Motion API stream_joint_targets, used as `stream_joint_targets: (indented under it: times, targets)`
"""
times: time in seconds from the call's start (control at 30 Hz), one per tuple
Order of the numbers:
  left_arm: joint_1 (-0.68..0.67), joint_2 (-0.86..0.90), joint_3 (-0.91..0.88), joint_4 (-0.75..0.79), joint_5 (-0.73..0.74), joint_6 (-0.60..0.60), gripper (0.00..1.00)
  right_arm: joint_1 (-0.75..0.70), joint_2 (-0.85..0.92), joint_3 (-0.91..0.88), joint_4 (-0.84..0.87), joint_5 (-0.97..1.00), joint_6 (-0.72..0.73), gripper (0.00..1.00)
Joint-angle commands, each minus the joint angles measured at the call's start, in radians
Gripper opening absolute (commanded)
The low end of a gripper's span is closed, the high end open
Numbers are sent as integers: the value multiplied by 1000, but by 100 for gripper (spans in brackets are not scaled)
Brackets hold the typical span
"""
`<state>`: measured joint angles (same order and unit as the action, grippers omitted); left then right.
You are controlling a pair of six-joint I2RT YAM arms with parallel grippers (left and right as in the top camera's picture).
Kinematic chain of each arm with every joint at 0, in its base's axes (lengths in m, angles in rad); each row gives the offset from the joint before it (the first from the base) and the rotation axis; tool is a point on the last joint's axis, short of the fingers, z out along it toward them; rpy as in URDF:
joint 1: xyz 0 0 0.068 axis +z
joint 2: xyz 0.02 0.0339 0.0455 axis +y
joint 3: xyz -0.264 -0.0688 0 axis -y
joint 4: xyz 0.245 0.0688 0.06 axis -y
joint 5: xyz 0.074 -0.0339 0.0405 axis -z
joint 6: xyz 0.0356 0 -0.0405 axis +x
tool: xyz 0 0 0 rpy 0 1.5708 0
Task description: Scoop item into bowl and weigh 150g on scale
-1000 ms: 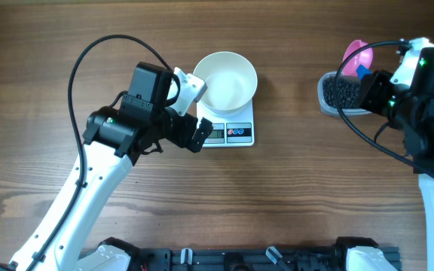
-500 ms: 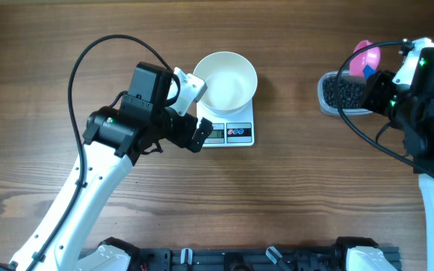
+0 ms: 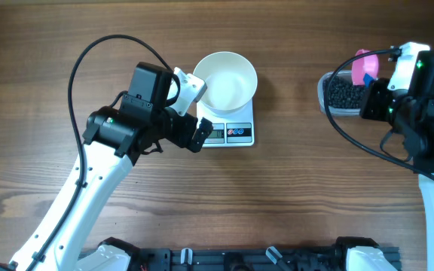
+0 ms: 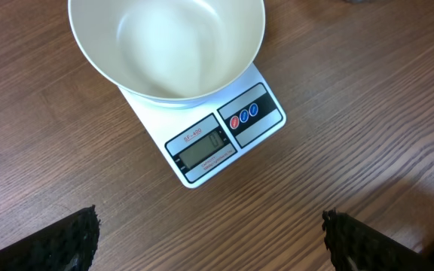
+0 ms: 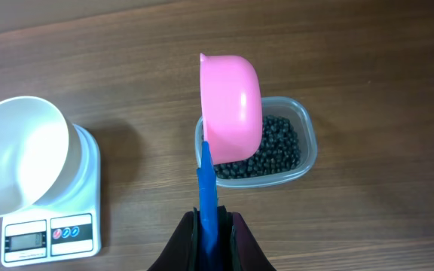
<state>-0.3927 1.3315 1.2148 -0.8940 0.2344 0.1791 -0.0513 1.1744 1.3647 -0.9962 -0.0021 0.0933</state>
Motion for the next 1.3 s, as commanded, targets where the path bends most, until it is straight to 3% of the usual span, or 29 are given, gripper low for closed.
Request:
stream_joint_targets:
  times: [0.0, 0.3, 0.53, 0.93, 1.27]
  targets:
    - [-5, -4, 16, 2, 16, 16, 100, -3, 0, 8, -1, 20, -39, 4]
    - [-5, -4, 16, 2, 16, 16, 100, -3, 5, 7, 89, 28, -93, 4]
    - [-5, -3, 16, 2, 16, 16, 100, -6, 5, 7, 120, 32, 13, 4]
    - [-5, -4, 16, 2, 16, 16, 100, -49, 5, 7, 128, 114, 518, 4]
    - [-5, -4, 16, 2, 16, 16, 100, -49, 7, 7, 177, 153, 616, 4]
